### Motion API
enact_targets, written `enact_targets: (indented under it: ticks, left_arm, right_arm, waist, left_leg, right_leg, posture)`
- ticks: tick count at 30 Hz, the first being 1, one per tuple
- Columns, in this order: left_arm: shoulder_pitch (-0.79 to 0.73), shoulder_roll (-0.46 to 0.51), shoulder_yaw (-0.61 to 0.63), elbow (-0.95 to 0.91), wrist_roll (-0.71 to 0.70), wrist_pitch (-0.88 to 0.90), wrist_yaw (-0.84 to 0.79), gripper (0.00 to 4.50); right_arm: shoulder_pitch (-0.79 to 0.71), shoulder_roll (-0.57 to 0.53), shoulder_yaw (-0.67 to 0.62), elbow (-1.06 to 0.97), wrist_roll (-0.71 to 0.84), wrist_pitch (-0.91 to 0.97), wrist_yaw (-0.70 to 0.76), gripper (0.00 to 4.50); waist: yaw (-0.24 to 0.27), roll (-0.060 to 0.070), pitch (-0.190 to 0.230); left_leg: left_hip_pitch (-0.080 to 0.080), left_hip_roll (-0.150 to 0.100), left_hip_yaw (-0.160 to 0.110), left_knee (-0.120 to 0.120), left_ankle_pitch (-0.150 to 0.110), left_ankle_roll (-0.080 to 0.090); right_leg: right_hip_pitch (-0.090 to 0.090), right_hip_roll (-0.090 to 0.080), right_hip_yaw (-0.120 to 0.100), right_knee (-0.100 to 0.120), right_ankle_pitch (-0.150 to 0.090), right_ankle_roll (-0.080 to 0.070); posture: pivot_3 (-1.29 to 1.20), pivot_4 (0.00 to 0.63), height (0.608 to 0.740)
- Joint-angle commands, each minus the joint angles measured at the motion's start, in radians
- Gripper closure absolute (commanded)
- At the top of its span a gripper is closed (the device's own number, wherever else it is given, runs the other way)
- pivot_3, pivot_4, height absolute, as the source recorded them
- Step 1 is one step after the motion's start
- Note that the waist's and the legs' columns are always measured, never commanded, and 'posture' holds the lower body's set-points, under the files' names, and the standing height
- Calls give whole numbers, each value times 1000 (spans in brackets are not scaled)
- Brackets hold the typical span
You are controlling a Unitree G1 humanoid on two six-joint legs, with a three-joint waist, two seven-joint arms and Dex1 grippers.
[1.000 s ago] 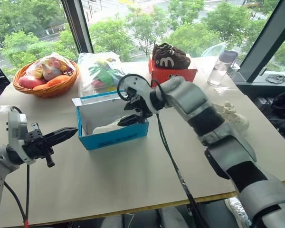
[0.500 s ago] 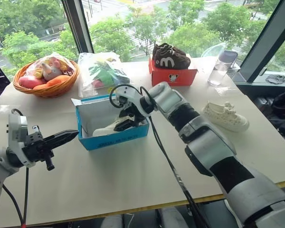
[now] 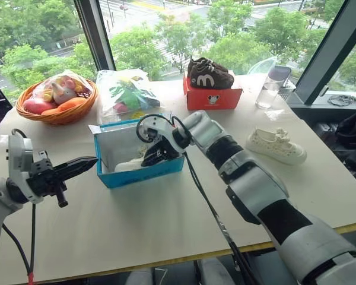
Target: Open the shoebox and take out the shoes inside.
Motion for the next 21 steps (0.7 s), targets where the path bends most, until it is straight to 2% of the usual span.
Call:
enact_targets:
  ticks: [1, 2, 10, 16, 18, 19, 21]
  left_arm:
    - [-14, 11, 9, 3, 5, -16, 4, 4500]
    - [-14, 10, 9, 3, 6, -17, 4, 4500]
    - [-25, 7, -3, 5, 12, -16, 14, 4500]
    - [-30, 10, -5, 11, 15, -18, 13, 4500]
    - [-33, 11, -8, 10, 15, -14, 16, 4500]
    - [-34, 11, -8, 10, 16, -13, 16, 4500]
    - [-33, 12, -8, 11, 16, -13, 15, 4500]
  right_arm:
    - [25, 2, 19, 59, -68, -2, -24, 4283]
    - [24, 3, 17, 62, -71, -4, -28, 4465]
    - [-2, -1, -3, 37, -89, -84, -54, 4465]
    - [-21, -4, -27, 96, -124, -146, -163, 4465]
    - [-24, -2, -42, 107, -122, -148, -181, 3721]
    - [-29, -2, -50, 106, -118, -146, -178, 3539]
    - [-39, -4, -59, 96, -113, -145, -161, 2860]
  waist:
    - [-2, -1, -1]
    - [-3, -1, -1]
    - [-5, -1, -1]
    - [-2, -1, -1]
    - [0, -1, -1]
    - [1, -1, -1]
    - [2, -1, -1]
  left_leg:
    - [0, 0, 0, 0, 0, 0]
    - [0, 0, 0, 0, 0, 0]
    - [0, 0, 0, 0, 0, 0]
    - [-2, 0, 0, 0, 0, 0]
    - [-3, 0, 0, 0, 0, 0]
    - [-3, 0, 0, 0, 0, 0]
    - [-4, 0, 0, 0, 0, 0]
  right_leg:
    - [0, 0, 0, 0, 0, 0]
    - [0, 0, 0, 0, 0, 0]
    - [0, 0, 0, 0, 0, 0]
    - [-1, 0, 0, 0, 0, 0]
    - [-2, 0, 0, -1, 0, 0]
    - [-2, 0, 0, -1, 0, 0]
    - [-2, 0, 0, -2, 0, 0]
  posture:
    - [0, 150, 740]
    - [0, 150, 740]
    - [0, 150, 740]
    - [0, 150, 740]
    - [0, 150, 740]
    - [0, 150, 740]
    - [0, 150, 740]
